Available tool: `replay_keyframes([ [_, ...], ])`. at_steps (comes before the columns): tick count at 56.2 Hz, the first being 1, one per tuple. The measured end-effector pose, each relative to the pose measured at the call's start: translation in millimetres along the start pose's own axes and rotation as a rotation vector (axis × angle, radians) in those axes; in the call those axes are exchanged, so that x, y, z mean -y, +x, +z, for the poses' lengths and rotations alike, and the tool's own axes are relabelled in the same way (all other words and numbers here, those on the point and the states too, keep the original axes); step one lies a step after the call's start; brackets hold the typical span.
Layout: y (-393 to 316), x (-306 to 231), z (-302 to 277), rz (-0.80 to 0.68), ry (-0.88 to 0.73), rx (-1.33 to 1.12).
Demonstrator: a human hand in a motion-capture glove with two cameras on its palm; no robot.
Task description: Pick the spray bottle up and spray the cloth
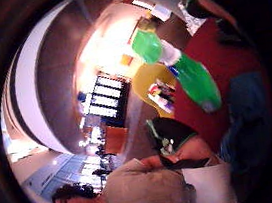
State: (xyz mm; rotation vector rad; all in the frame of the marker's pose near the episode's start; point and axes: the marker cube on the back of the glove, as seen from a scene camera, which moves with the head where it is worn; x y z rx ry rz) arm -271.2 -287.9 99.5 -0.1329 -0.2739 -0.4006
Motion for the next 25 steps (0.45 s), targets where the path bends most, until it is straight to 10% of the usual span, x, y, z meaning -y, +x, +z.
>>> replay_keyframes([
  [25, -28, -90, -9, -0.172, -0.120, -0.476],
])
